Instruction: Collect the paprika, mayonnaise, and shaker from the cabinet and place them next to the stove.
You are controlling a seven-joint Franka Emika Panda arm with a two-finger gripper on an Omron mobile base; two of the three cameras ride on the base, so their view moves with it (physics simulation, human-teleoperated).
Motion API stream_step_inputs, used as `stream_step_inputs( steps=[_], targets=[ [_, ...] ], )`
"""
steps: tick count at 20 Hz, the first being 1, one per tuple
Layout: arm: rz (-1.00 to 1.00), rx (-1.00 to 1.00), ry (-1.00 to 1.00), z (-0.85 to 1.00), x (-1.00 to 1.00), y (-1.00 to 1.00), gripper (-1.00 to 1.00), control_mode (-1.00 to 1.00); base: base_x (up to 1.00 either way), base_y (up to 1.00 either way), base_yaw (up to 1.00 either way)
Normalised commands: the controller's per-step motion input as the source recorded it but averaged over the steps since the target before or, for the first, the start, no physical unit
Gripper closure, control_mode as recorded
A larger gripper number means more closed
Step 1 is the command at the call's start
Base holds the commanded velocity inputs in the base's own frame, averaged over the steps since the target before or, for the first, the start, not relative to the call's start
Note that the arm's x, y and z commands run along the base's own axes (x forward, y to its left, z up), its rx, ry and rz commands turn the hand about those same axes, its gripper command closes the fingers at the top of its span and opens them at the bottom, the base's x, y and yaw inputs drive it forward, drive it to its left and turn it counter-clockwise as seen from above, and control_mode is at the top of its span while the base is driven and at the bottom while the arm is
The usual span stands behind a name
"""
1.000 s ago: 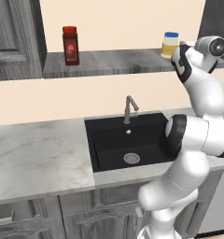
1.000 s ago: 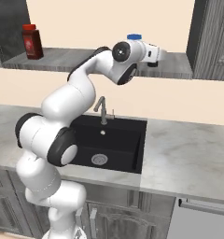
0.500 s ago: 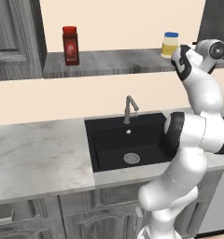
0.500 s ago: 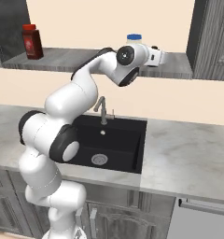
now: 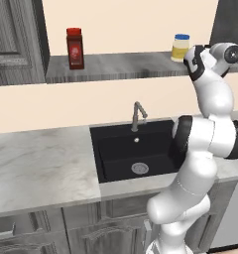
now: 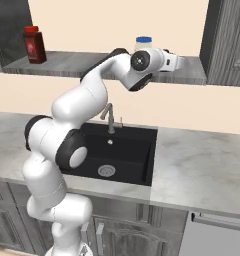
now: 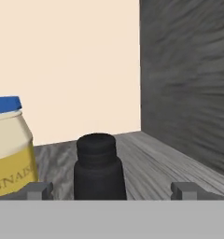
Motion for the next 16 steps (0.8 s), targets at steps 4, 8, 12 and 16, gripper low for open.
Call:
stream_step_inputs(
  steps=[4, 8, 12, 16],
  targets=[
    [0.02, 0.00, 0.00, -0.04, 0.09, 0.00, -1.00, -1.00, 0.00, 0.00, 0.00],
    [0.02, 0.00, 0.00, -0.06, 0.07, 0.00, -1.00, -1.00, 0.00, 0.00, 0.00],
    [0.02, 0.00, 0.00, -0.03, 0.09, 0.00, -1.00, -1.00, 0.00, 0.00, 0.00],
    [0.02, 0.00, 0.00, -0.04, 0.12, 0.00, -1.00, -1.00, 0.00, 0.00, 0.00]
  ],
)
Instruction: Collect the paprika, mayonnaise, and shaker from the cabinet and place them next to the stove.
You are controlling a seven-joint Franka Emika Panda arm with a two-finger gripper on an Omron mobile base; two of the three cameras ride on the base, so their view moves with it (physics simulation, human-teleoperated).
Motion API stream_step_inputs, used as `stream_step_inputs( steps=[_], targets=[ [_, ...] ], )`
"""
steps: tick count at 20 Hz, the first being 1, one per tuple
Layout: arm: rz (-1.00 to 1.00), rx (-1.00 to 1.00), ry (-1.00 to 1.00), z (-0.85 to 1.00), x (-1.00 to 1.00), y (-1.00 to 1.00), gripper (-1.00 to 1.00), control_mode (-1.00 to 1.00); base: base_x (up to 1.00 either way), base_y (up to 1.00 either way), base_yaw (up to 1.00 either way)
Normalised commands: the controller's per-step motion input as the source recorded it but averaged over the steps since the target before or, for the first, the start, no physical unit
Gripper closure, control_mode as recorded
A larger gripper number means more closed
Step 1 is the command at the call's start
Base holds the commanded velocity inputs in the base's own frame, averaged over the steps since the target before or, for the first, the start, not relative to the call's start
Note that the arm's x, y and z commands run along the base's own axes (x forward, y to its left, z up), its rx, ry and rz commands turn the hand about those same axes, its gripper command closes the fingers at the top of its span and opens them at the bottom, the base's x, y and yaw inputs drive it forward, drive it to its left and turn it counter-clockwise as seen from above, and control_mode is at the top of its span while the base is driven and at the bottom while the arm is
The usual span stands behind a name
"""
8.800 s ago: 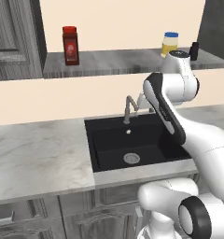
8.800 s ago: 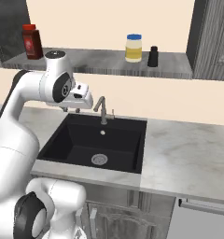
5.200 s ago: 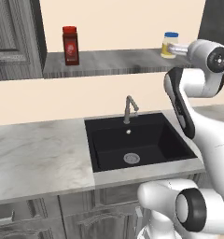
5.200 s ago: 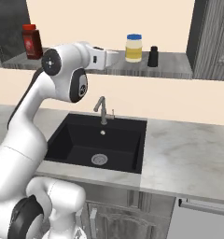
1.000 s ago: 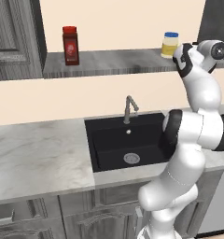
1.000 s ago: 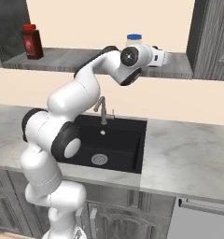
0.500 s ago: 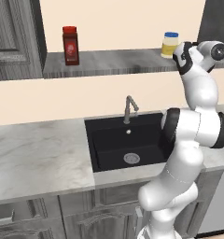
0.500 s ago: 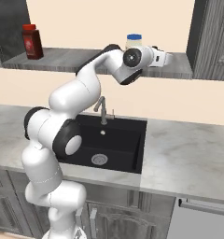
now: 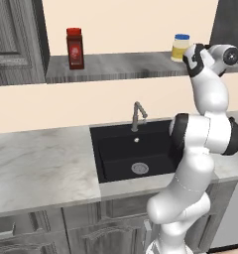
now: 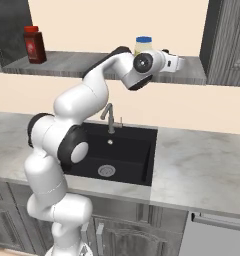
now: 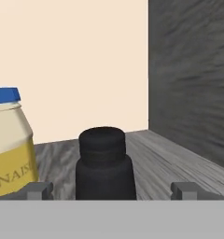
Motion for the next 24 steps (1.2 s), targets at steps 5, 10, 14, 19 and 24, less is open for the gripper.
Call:
stream_step_inputs(
  steps=[5, 10, 14, 19, 24],
  targets=[
    [0.02, 0.00, 0.00, -0.02, 0.13, 0.00, -1.00, -1.00, 0.00, 0.00, 0.00],
    [0.02, 0.00, 0.00, -0.03, 0.12, 0.00, -1.00, -1.00, 0.00, 0.00, 0.00],
    [0.02, 0.00, 0.00, -0.07, 0.13, 0.00, 1.00, -1.00, 0.00, 0.00, 0.00],
    [0.01, 0.00, 0.00, -0.06, 0.05, 0.00, 1.00, -1.00, 0.00, 0.00, 0.00],
    [0.00, 0.00, 0.00, -0.03, 0.00, 0.00, 1.00, -1.00, 0.00, 0.00, 0.00]
  ],
)
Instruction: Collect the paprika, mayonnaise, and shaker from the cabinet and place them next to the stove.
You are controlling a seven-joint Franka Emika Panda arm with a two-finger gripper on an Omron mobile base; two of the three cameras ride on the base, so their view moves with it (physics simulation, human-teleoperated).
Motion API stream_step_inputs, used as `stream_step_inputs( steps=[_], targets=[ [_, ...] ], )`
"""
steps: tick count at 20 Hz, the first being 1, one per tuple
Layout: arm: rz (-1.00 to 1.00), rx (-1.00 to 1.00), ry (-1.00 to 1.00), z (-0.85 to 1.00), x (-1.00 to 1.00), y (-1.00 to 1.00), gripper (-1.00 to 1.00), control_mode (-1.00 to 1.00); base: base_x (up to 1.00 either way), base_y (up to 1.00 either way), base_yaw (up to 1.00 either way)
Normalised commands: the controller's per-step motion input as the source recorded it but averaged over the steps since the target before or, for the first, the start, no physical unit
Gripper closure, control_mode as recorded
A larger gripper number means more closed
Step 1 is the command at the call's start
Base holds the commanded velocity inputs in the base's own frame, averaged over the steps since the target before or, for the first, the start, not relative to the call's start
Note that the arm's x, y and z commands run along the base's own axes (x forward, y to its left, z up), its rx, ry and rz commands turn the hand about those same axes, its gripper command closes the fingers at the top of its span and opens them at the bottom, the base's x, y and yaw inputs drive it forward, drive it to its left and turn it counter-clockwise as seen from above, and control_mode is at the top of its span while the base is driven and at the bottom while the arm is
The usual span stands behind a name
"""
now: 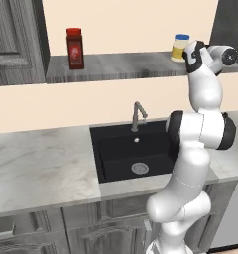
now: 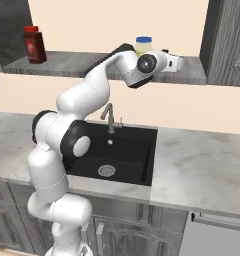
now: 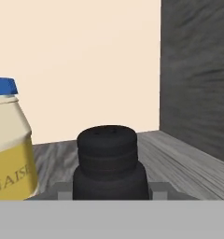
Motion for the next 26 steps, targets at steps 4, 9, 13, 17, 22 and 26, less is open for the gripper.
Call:
stream_step_inputs(
  steps=[4, 9, 13, 17, 22, 26],
  targets=[
    [0.00, 0.00, -0.01, 0.00, -0.16, -0.05, 1.00, -1.00, 0.00, 0.00, 0.00],
    [0.00, 0.01, -0.06, 0.00, -0.31, -0.12, 1.00, -1.00, 0.00, 0.00, 0.00],
    [0.00, 0.01, -0.06, -0.04, -0.42, -0.12, 1.00, -1.00, 0.00, 0.00, 0.00],
    [0.00, 0.00, -0.10, -0.14, -0.84, -0.01, 1.00, -1.00, 0.00, 0.00, 0.00],
    [0.09, -0.02, -0.05, -0.18, -1.00, 0.13, 1.00, -1.00, 0.00, 0.00, 0.00],
    [0.18, -0.07, -0.01, -0.16, -1.00, 0.55, 1.00, -1.00, 0.00, 0.00, 0.00]
  ],
)
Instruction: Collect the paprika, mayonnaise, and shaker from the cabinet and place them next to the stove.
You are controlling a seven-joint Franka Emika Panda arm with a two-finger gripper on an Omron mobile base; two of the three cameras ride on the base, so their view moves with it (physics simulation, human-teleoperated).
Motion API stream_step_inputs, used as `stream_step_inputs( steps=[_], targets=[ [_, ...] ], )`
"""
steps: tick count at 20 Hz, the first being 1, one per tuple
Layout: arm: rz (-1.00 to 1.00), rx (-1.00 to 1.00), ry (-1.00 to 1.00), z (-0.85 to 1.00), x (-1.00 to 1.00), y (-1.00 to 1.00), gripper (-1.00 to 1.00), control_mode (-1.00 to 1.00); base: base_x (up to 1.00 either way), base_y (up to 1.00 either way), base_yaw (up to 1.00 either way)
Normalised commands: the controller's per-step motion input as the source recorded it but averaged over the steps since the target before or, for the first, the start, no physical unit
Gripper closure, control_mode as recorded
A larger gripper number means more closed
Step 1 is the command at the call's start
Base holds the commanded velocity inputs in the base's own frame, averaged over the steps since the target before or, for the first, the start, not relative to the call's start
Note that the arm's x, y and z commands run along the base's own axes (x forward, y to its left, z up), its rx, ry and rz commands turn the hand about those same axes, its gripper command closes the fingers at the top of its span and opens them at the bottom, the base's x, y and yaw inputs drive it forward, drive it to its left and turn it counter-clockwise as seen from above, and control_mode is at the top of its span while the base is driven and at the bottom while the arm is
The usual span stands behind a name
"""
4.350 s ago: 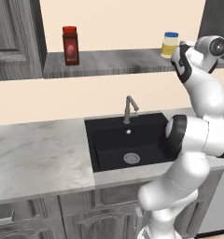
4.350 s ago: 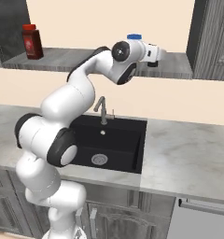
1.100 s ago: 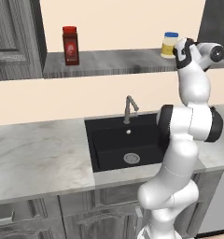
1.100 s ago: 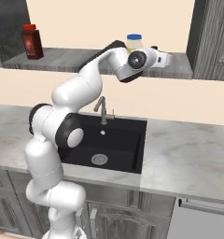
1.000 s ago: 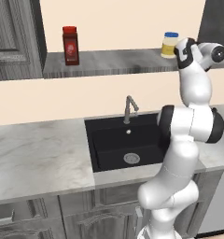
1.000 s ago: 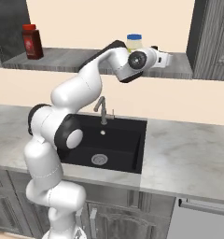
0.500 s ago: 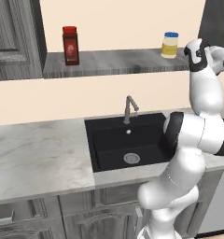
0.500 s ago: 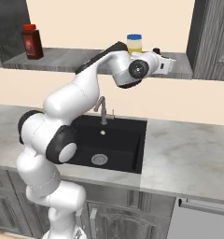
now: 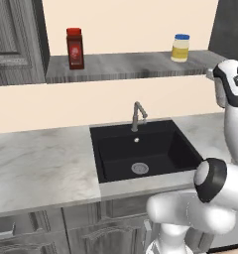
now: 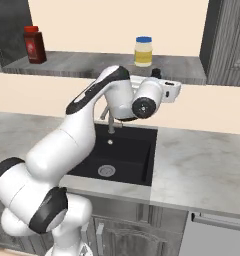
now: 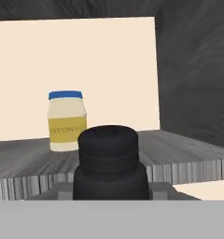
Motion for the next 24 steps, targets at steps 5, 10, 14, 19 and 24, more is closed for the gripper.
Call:
stream_step_inputs(
  steps=[5, 10, 14, 19, 24],
  targets=[
    [0.20, -0.08, 0.00, -0.25, -1.00, 0.72, 1.00, -1.00, 0.00, 0.00, 0.00],
    [0.16, -0.10, 0.00, -0.07, -0.97, 0.79, 1.00, -1.00, 0.00, 0.00, 0.00],
    [0.06, -0.12, 0.02, 0.46, -0.56, 0.51, 1.00, -1.00, 0.00, 0.00, 0.00],
    [0.03, -0.16, 0.13, 0.35, -0.51, 0.42, 1.00, -1.00, 0.00, 0.00, 0.00],
    [0.14, -0.21, 0.14, -0.01, -0.75, 0.50, 1.00, -1.00, 0.00, 0.00, 0.00]
  ],
)
